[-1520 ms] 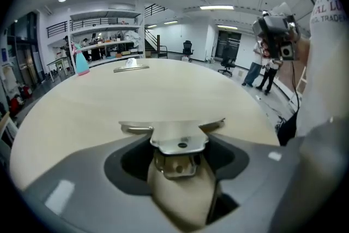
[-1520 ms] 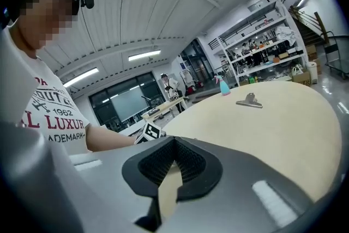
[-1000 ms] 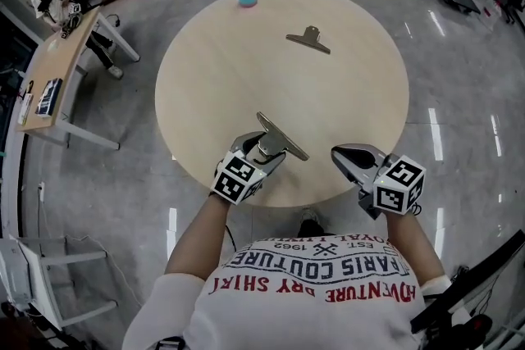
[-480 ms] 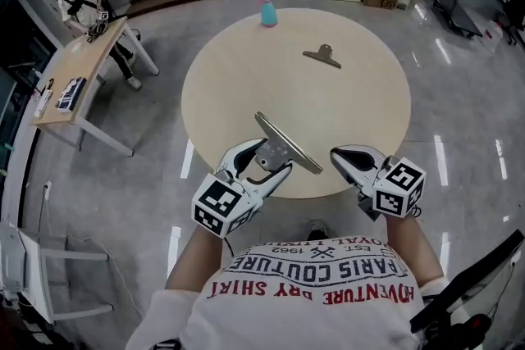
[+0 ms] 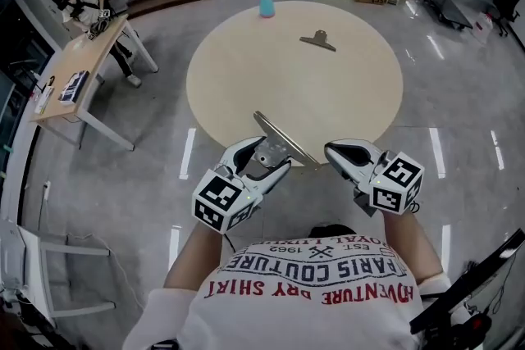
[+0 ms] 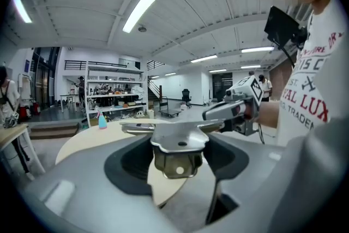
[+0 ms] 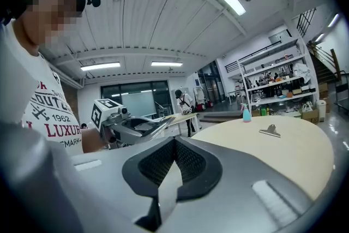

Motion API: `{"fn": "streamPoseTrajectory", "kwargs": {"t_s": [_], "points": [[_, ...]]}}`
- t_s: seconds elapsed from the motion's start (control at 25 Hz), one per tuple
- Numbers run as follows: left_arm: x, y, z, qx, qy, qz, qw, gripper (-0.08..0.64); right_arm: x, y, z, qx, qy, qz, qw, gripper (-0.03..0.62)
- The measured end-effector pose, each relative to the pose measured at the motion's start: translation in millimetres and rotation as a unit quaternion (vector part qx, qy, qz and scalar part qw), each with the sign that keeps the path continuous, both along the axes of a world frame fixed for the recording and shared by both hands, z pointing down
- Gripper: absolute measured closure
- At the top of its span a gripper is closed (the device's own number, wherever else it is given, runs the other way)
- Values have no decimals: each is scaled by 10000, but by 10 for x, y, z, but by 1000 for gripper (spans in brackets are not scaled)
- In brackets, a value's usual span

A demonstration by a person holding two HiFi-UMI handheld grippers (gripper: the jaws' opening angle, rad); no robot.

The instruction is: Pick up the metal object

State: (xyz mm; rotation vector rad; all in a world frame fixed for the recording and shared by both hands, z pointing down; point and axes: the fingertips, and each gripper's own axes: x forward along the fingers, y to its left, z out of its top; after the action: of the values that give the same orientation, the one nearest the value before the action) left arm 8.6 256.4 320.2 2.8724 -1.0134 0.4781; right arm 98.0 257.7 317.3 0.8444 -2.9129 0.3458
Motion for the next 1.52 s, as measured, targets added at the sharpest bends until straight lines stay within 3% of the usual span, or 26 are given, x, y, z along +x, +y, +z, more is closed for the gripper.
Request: {"fn": "streamPoseTrajectory", "kwargs": {"t_s": [0.36, 0.68, 0.88, 1.12, 1.52], "points": [[101, 1208, -136, 118, -55, -86, 9999, 277, 143, 1205, -109, 177, 106, -20, 9998, 591], [907, 2885, 150, -145, -33, 37, 9999, 276, 966, 2974, 172, -105, 56, 199, 9997, 591], [902, 3674, 56, -13, 15, 158, 9999, 276, 895, 3787, 12, 155, 45, 202, 9997, 592], [813, 3996, -203, 84, 106, 44, 9999, 277, 845, 4128, -195, 235, 8, 189, 9995, 591], [706, 4088, -163, 150, 211, -33, 9997, 276, 753, 4191, -106, 287, 202, 235, 9991, 592]]}}
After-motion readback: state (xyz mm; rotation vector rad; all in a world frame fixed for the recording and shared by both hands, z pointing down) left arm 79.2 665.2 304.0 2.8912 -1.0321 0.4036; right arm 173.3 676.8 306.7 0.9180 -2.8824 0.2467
